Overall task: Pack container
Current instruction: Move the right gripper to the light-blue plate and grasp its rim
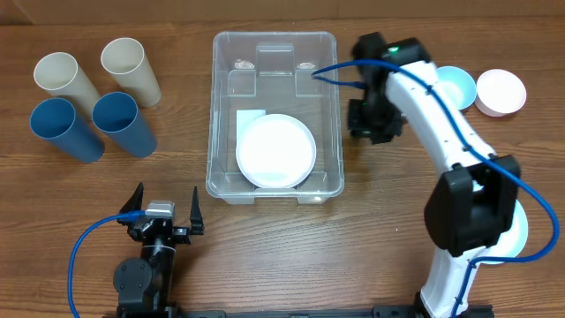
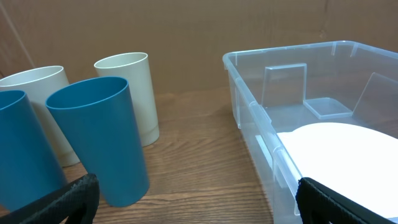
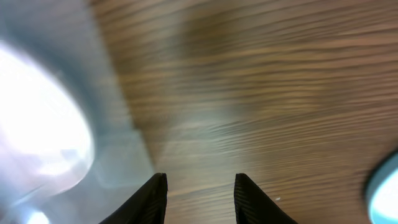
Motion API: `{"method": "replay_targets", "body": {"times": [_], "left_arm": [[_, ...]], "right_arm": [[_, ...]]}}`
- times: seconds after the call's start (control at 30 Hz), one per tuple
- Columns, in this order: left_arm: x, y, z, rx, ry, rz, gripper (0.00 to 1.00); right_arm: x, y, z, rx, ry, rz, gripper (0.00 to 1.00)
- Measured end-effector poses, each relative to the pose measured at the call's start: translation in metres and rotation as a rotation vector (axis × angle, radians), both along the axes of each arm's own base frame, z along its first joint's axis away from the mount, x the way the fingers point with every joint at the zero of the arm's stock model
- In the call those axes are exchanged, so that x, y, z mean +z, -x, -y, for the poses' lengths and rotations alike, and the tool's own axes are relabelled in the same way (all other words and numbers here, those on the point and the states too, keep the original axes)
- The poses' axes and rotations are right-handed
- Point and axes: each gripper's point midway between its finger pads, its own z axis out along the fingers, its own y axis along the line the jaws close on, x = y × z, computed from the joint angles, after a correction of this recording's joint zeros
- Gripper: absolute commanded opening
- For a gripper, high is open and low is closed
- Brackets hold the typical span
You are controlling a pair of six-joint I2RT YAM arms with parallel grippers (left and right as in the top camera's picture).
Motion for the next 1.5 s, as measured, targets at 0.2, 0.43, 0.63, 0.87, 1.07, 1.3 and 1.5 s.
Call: {"method": "replay_targets", "body": {"times": [0.2, 0.43, 0.63, 0.87, 1.07, 1.3, 1.5], "left_arm": [[0.0, 0.0, 0.0, 0.0, 0.0, 0.0, 1.0], [0.0, 0.0, 0.0, 0.0, 0.0, 0.0, 1.0], [0.0, 0.0, 0.0, 0.0, 0.0, 0.0, 1.0], [0.0, 0.0, 0.0, 0.0, 0.0, 0.0, 1.0], [0.0, 0.0, 0.0, 0.0, 0.0, 0.0, 1.0], [0.0, 0.0, 0.0, 0.0, 0.0, 0.0, 1.0], [0.0, 0.0, 0.0, 0.0, 0.0, 0.0, 1.0]], "right_arm": [[0.002, -0.002, 0.08, -0.207, 0.004, -0.034, 0.47], [0.057, 0.031, 0.143, -0.365, -0.002, 0.037, 0.5], [0.12, 0.087, 0.208, -0.608, 0.019, 0.175, 0.51], [0.105, 0.147, 0.252, -0.894, 0.023, 0.174, 0.51], [0.048, 0.197, 0.261, -1.126, 0.018, 0.136, 0.51], [-0.023, 0.226, 0.252, -1.269, -0.023, 0.052, 0.51], [-0.044, 0.22, 0.253, -1.318, -0.038, 0.093, 0.5]]}}
